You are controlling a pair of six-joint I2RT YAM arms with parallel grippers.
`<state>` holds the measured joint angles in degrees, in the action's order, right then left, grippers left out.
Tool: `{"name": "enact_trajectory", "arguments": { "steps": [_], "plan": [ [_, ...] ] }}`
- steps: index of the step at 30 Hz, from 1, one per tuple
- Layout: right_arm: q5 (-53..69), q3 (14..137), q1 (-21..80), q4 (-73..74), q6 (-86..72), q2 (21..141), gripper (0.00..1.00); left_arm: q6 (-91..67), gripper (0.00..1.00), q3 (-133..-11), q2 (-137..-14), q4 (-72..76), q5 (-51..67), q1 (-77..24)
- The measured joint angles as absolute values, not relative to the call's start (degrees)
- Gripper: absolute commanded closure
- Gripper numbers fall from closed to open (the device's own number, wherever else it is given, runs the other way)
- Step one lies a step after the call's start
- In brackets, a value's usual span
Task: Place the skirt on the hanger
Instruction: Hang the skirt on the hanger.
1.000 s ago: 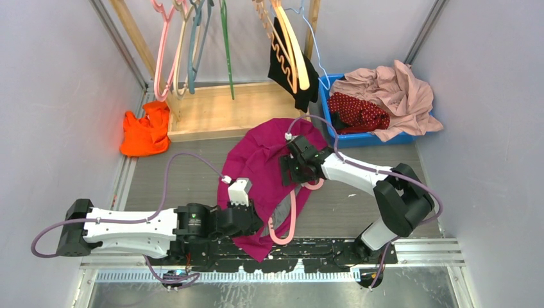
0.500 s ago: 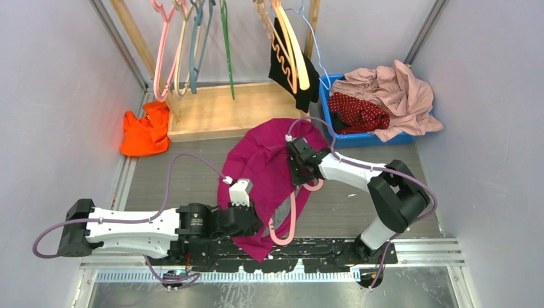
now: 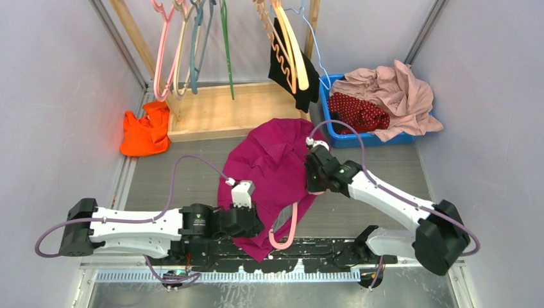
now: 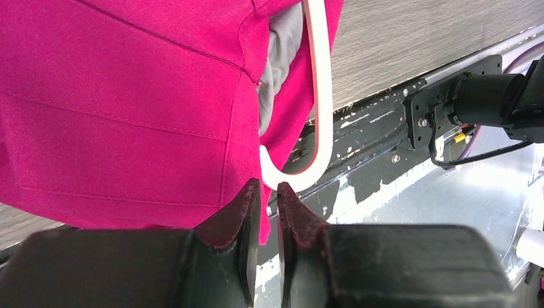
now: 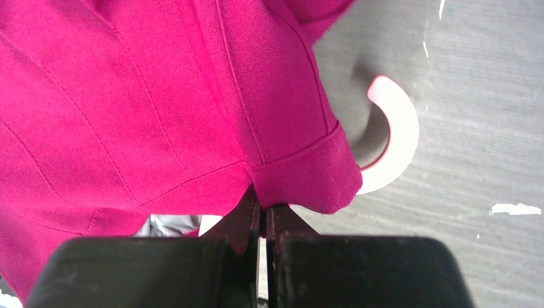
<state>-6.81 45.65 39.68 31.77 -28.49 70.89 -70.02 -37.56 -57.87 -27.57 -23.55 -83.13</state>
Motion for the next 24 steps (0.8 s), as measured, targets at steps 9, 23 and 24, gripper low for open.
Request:
{"name": "enact_trajectory", "arguments": {
  "steps": [9,23,24],
  "plan": [
    [-5.8,42.2,39.7,36.7,-32.7,65.2,0.46,-70.0,0.85,-37.6,-62.7,-25.0,-21.1,-83.1],
    [-3.3,47.1,43.1,33.9,-30.3,75.8,0.48,-70.0,0.85,-37.5,-62.6,-24.7,-20.6,-83.1],
    [-3.3,47.6,43.5,33.5,-30.3,76.8,0.46,-70.0,0.85,-37.5,-62.5,-24.7,-20.6,-83.1]
  ]
}}
